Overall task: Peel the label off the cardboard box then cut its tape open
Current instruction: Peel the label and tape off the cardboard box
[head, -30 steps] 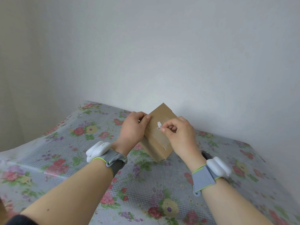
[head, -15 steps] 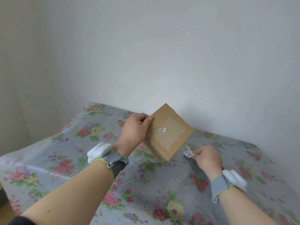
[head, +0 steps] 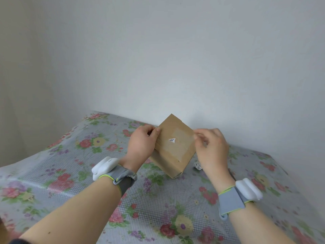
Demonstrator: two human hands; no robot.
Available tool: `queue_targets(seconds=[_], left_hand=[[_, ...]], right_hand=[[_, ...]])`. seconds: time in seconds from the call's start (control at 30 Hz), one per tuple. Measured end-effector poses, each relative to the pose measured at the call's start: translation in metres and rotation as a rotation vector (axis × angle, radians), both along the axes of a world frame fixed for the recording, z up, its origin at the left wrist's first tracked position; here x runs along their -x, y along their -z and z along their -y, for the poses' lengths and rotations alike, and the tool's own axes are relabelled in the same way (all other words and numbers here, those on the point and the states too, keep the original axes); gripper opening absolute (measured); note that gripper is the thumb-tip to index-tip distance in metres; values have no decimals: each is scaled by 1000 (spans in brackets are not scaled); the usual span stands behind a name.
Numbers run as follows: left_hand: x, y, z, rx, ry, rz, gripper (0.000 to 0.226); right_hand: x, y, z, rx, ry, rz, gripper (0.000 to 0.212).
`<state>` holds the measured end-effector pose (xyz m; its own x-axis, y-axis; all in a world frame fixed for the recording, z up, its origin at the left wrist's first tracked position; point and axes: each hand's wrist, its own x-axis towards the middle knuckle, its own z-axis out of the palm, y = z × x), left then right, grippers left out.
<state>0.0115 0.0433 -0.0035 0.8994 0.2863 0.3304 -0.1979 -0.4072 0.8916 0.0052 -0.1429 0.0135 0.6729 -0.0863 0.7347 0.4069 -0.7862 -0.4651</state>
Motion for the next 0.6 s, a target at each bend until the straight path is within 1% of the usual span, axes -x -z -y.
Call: queue_targets(seconds=[0.07, 0.17, 0.3, 0.6], left_hand=[[1, 0, 1, -13, -8, -5, 31], [1, 0, 3, -4, -1, 6, 29], [2, 0, 7, 16, 26, 45, 28], [7, -6, 14, 15, 29, 73, 27]], right_hand=[[7, -2, -14, 73, -129, 14, 12], [9, 3, -26, 112, -210, -131, 7], [7, 6, -29, 16, -166, -146, 8], [10, 1, -27, -56, -137, -176, 10]])
